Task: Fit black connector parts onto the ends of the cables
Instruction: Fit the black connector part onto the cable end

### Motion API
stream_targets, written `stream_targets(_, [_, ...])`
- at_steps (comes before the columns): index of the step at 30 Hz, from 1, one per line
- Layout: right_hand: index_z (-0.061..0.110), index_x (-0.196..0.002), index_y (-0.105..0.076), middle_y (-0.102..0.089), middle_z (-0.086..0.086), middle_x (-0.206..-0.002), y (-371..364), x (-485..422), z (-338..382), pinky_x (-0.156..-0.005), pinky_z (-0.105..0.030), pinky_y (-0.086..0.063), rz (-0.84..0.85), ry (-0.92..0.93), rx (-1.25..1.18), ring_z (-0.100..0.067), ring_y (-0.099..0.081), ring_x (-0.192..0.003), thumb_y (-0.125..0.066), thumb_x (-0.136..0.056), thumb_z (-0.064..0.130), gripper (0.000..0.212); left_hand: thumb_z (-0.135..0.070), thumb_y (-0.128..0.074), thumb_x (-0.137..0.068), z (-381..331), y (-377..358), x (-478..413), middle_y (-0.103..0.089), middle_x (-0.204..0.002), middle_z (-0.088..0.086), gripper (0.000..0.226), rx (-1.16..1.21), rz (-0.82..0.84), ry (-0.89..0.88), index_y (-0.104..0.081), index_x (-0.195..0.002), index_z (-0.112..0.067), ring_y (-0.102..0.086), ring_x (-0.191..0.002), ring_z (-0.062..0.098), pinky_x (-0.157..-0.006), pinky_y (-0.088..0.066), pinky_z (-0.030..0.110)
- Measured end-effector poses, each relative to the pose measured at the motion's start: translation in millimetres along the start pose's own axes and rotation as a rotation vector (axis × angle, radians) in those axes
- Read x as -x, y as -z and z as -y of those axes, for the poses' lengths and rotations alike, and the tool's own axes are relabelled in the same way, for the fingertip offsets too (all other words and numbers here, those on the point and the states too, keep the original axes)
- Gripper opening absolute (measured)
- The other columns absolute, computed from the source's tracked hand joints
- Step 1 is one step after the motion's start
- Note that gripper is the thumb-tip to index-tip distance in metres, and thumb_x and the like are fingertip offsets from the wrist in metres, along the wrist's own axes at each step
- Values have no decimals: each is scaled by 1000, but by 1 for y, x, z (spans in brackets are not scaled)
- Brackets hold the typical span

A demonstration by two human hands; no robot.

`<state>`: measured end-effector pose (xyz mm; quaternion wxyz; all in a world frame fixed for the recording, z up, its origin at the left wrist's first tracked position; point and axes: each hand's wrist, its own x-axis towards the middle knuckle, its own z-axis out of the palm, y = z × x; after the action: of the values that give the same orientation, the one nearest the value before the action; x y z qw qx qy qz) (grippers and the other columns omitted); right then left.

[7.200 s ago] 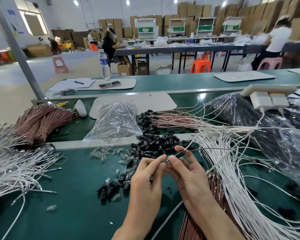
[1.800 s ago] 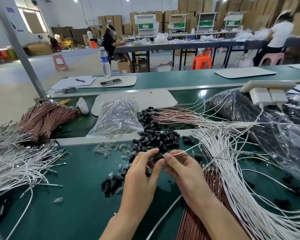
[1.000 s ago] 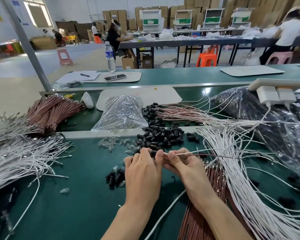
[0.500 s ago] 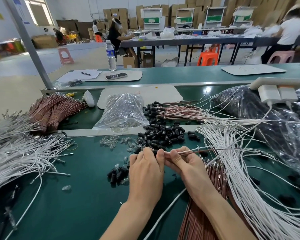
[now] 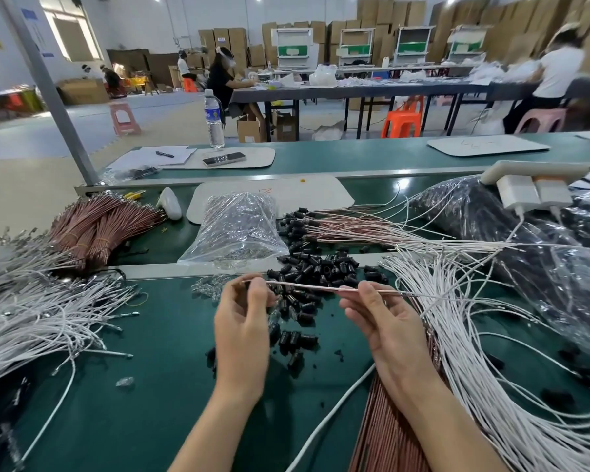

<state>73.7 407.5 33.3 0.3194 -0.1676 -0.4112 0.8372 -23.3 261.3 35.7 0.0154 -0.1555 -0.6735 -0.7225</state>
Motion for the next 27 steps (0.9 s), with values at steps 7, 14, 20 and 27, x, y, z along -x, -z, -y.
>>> stream_targets(7, [6,-103,-75,-77,-17,-98,1,3,14,-64,-19,-59,-8,88,165,-19,-75,-78,-63,-88,29,30,-14,-56,-102,-12,23,-13,-73,-87,8,19,490,30,248,-75,-100,-15,-68,-75,15,-67,-57,23])
stream_targets(14, [26,-91,-82,-79,-9,-95,-16,-12,76,-67,-19,-58,23,261,328,-15,-73,-79,-65,-88,34,19,-19,-57,-101,-47,4,-38,-74,-88,5,15,569,72,282,-69,-106,-11,-67,-74,13,-70,-56,28])
stream_targets(20, [13,-96,-77,-79,-7,-96,-63,-52,122,-69,-18,-57,146,286,350,-13,-74,-82,-71,-83,36,27,-23,-58,-101,-105,-9,-78,-74,-77,-7,11,569,-71,116,-66,-102,-15,-66,-67,5,-62,-56,22])
stream_targets(27, [-5,-132,-55,-67,-23,-122,-39,-119,128,-82,-27,-61,-61,-19,152,-22,-71,-101,-62,-97,8,38,-24,-61,-101,-85,-54,-126,-69,-113,14,27,376,160,474,-61,-117,-3,-70,-101,23,-79,-62,30])
